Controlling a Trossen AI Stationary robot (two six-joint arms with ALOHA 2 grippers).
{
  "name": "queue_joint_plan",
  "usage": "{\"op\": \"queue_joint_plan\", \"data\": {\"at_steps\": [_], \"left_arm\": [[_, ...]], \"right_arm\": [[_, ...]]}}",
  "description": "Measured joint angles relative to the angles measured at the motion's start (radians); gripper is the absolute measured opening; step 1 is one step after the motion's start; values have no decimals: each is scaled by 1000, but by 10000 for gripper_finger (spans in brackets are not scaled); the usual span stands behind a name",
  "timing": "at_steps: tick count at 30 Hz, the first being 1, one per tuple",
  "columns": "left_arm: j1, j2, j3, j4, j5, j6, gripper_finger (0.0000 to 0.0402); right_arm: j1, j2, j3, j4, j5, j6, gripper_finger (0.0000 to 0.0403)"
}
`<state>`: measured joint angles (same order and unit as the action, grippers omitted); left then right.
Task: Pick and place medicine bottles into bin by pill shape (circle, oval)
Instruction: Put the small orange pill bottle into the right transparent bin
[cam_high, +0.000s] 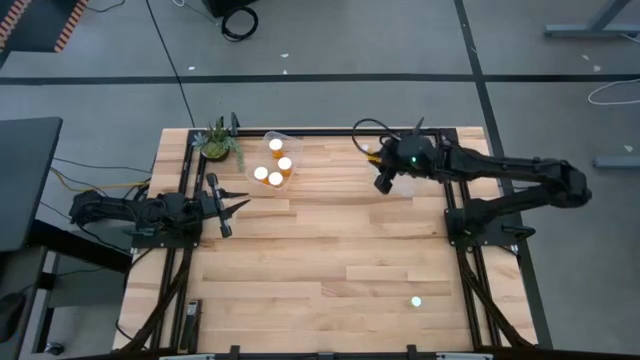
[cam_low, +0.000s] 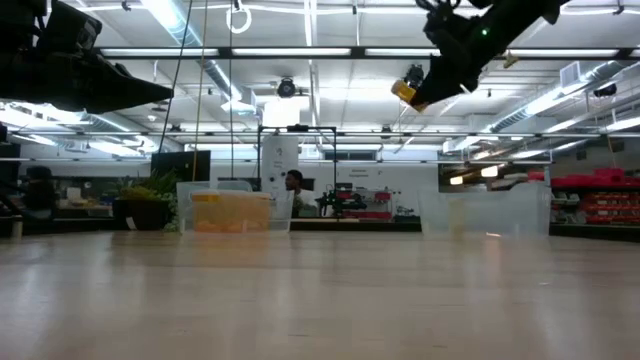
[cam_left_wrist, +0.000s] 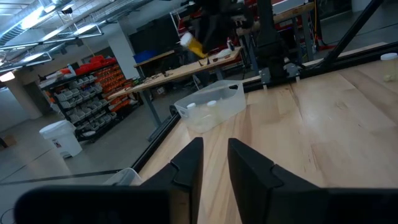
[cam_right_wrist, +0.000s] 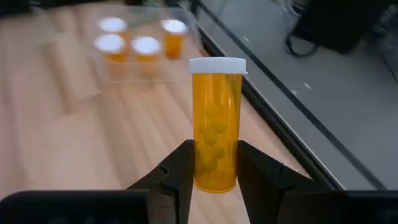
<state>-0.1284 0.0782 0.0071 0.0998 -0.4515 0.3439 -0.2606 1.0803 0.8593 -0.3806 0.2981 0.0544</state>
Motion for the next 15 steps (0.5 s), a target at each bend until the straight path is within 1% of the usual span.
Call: {"op": "queue_joint_plan", "data": {"at_steps": [5,7,9,12,15], "left_arm": [[0,0,0,0,0,0,82],[0,0,0,0,0,0,84],[0,0,0,0,0,0,87],[0,0,0,0,0,0,89],[0,0,0,0,0,0,87]], "right_arm": [[97,12,-13,1,3,8,119],[131,12,-39,23,26,23,119],[156,13,-78,87,44,24,119],[178,13,-147,245,44,-11,119],[185,13,-216,386,14,-27,119]]}}
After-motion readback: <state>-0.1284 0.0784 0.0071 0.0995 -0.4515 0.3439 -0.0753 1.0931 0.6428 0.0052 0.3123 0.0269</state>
